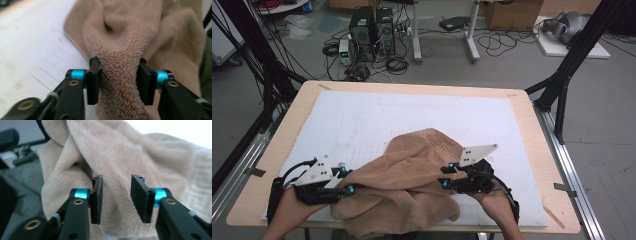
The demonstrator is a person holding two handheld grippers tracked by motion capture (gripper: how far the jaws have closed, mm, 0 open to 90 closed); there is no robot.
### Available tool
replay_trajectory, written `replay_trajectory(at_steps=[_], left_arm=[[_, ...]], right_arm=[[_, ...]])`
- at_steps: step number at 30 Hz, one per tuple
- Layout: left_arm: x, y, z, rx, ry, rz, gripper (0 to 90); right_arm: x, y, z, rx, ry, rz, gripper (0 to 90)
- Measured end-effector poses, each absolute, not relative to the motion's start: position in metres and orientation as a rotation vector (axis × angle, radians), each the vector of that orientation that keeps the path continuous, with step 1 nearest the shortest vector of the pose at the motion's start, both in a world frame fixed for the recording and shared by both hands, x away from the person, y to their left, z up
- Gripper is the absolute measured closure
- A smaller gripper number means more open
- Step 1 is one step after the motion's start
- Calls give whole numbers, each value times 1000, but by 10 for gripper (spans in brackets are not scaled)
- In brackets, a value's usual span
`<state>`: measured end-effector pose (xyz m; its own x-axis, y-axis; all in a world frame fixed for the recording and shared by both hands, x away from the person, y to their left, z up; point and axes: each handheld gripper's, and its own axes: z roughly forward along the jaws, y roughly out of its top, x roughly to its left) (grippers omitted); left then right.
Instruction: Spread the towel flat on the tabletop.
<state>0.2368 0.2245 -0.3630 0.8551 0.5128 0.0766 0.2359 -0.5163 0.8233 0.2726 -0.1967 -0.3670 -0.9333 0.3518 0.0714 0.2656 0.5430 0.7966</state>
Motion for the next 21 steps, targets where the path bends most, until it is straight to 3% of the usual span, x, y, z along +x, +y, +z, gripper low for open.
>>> replay_trajectory(at_steps=[6,10,17,21], left_arm=[[266,219,-342,2003,530,381,497],[280,217,-335,1949,545,404,508],[316,194,-377,2145,591,378,506],[332,184,-407,2287,656,321,472]], right_arm=[[288,-216,-372,696,2586,1363,546],[296,-214,-386,741,2612,1362,505],[311,-180,-404,695,2714,1278,398],[317,-169,-417,677,2785,1143,459]])
